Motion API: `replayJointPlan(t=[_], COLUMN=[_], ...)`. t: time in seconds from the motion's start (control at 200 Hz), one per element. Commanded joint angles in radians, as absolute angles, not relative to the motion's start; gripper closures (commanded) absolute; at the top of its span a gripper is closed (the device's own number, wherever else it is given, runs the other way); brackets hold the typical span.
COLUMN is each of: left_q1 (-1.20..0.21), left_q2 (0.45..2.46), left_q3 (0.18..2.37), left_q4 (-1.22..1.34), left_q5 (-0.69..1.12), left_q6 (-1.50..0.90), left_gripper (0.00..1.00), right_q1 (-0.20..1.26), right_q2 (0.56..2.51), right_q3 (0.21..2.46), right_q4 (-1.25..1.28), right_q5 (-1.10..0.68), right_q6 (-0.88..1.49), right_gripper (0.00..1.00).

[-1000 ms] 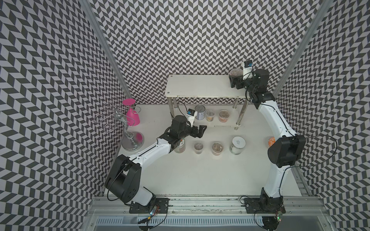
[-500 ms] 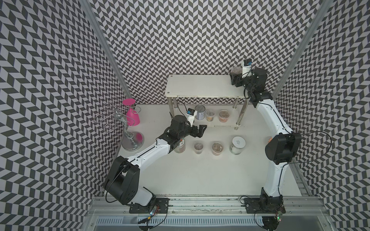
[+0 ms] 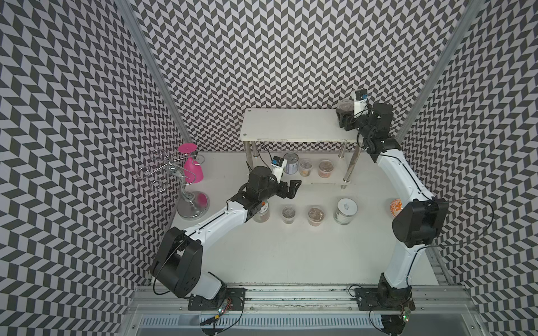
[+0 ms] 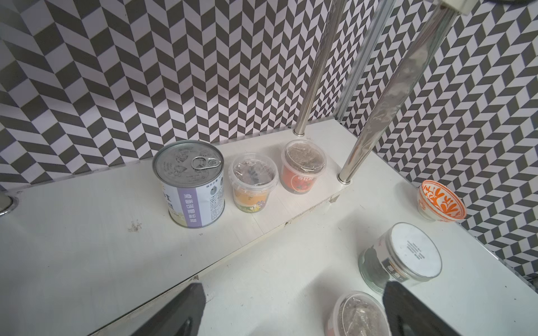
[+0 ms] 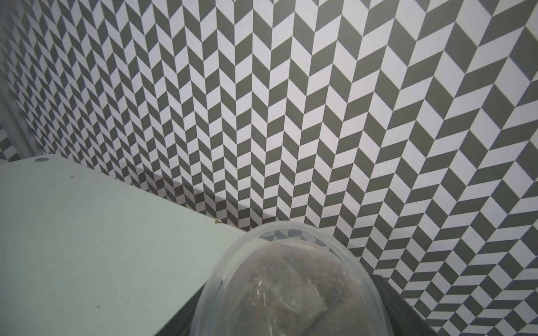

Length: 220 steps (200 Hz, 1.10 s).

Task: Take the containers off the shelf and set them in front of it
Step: 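Pick up a container from the shelf, then place the container at the center of the board.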

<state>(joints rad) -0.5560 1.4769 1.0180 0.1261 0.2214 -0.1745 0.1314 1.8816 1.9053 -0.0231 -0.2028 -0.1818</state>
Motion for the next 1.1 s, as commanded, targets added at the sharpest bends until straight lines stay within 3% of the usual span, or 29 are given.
replayJointPlan(t=[0.0, 0.33, 0.736, 0.926, 1.096], left_q1=[-0.560, -0.530, -0.458, -0.430, -0.414], left_q2=[1.470, 1.481, 1.486, 1.493, 1.513], left_q3=[1.049, 1.076, 1.132, 1.154, 1.191], left_q4=[0.126, 0.102, 0.028, 0.005, -0.030], left_q5=[0.227, 0.238, 0.322, 0.343, 0.364], left_q6=[-0.157, -0.126, -0.056, -0.031, -0.012], left_gripper=[0.00, 0.00, 0.00, 0.00, 0.00], right_q1=[0.138, 0.197, 0.547, 0.710, 0.821], right_q2=[1.752, 1.407, 0.947, 0.890, 0.975], right_q3=[1.826, 1.433, 0.832, 0.642, 0.515], right_q4=[0.101, 0.171, 0.239, 0.294, 0.436], right_q5=[-0.251, -0.377, -0.433, -0.421, -0.405], right_q6=[-0.214, -0.235, -0.194, -0.170, -0.175], right_gripper=[0.28, 0.29, 0.29, 0.30, 0.30])
